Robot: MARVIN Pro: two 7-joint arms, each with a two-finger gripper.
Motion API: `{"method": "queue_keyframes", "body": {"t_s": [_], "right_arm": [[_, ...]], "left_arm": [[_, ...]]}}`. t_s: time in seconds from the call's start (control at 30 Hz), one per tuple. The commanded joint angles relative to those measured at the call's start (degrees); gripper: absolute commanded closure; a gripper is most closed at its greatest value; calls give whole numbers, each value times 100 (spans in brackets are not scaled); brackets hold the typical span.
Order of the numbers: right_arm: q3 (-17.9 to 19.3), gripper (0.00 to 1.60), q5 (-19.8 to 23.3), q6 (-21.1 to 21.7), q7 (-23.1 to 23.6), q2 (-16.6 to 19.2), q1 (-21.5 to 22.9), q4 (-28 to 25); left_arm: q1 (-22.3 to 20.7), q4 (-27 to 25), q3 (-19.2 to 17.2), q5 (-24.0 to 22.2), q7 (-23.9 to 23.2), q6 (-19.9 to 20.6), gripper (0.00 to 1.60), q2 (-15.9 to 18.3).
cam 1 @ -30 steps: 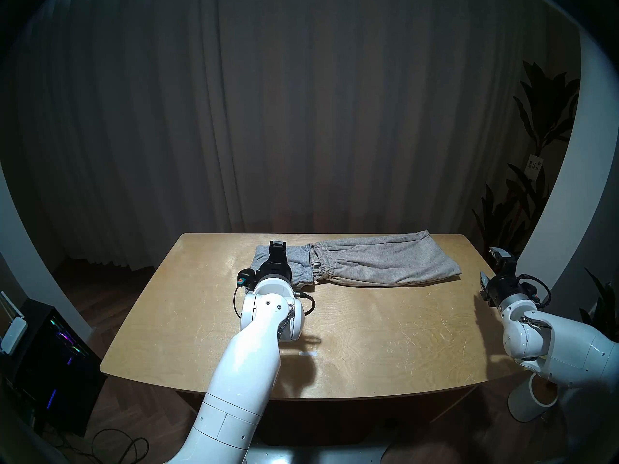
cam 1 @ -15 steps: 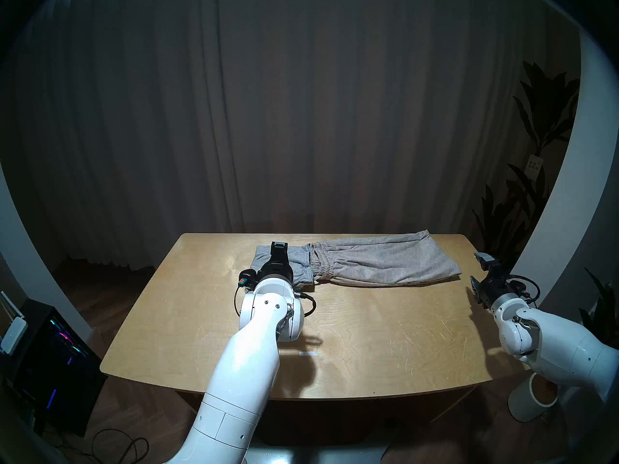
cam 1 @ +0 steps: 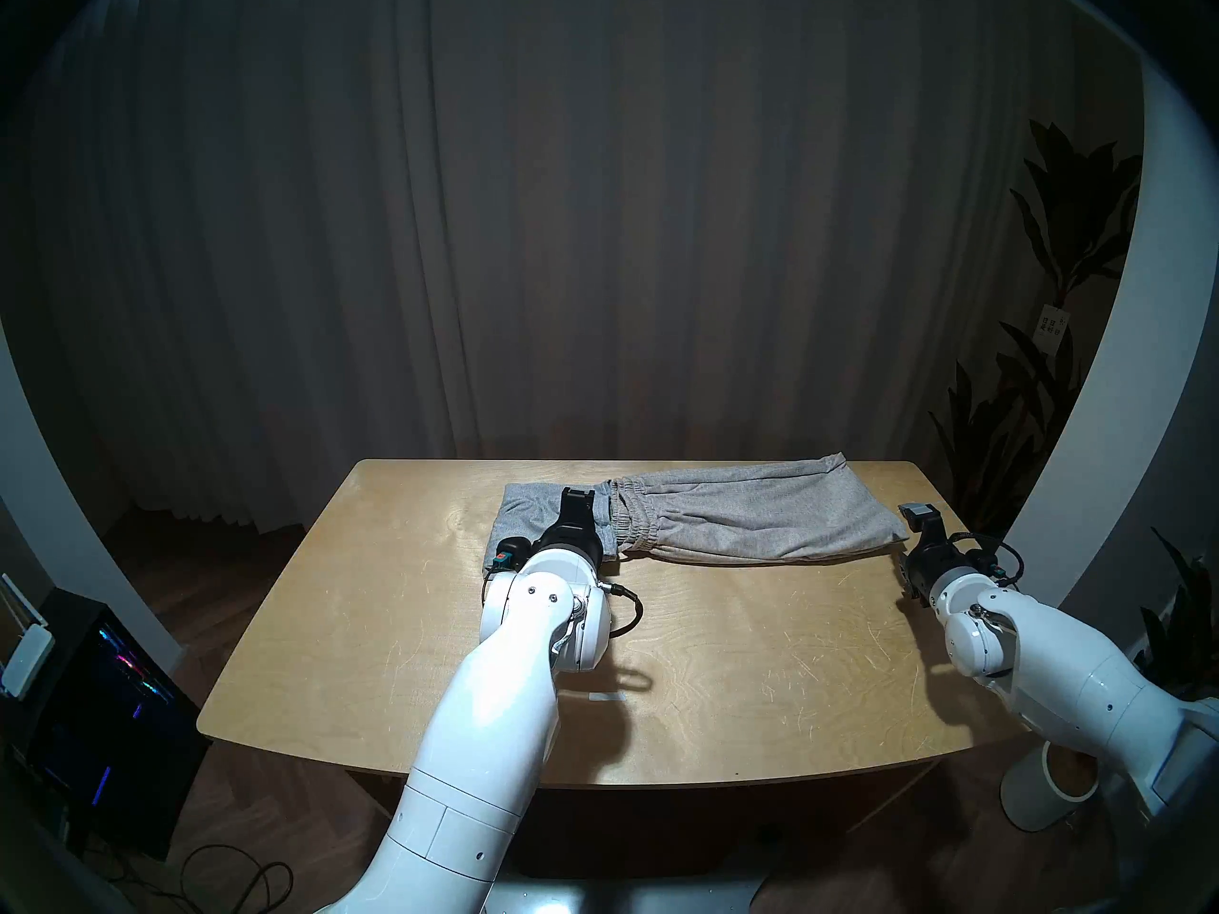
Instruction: Fold pants twice and stack them
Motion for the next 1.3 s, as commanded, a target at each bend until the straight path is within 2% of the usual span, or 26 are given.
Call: {"method": "queue_keyframes", "body": {"t_s": [0.0, 0.13, 0.23, 0.3, 0.4, 0.6, 0.83, 1.07, 1.27], "right_arm": [[78, 0, -354, 252, -372, -534, 644, 490], [8, 0, -467, 466, -499, -682, 933, 905], [94, 0, -595, 660, -500, -803, 1010, 1147], [-102, 0, -611, 827, -494, -838, 1249, 1415], [-166, 0, -712, 991, -598, -899, 1375, 1638], [-279, 0, -653, 1248, -1329, -548, 1346, 1284], [-231, 0, -430, 1104, -1958, -160, 1096, 767], [-205, 0, -530, 837, -2039, -203, 1212, 894], [-270, 0, -672, 825, -2047, -434, 1472, 1204]], "left_arm": [[-320, -32, -11, -8, -55, 47, 0, -53], [-343, -2, -17, -6, -36, 21, 0, -58], [-335, 18, -30, -12, -28, -7, 0, -62], [-334, 26, -32, -10, -24, -20, 0, -67], [-331, 48, -43, 14, -7, -68, 0, -92], [-338, 73, -41, 50, 0, -191, 0, -101], [-309, 51, -40, 72, 34, -274, 0, -94], [-309, 51, 47, 72, 54, -304, 0, -85], [-307, 46, 91, 98, 74, -323, 0, -84]]}}
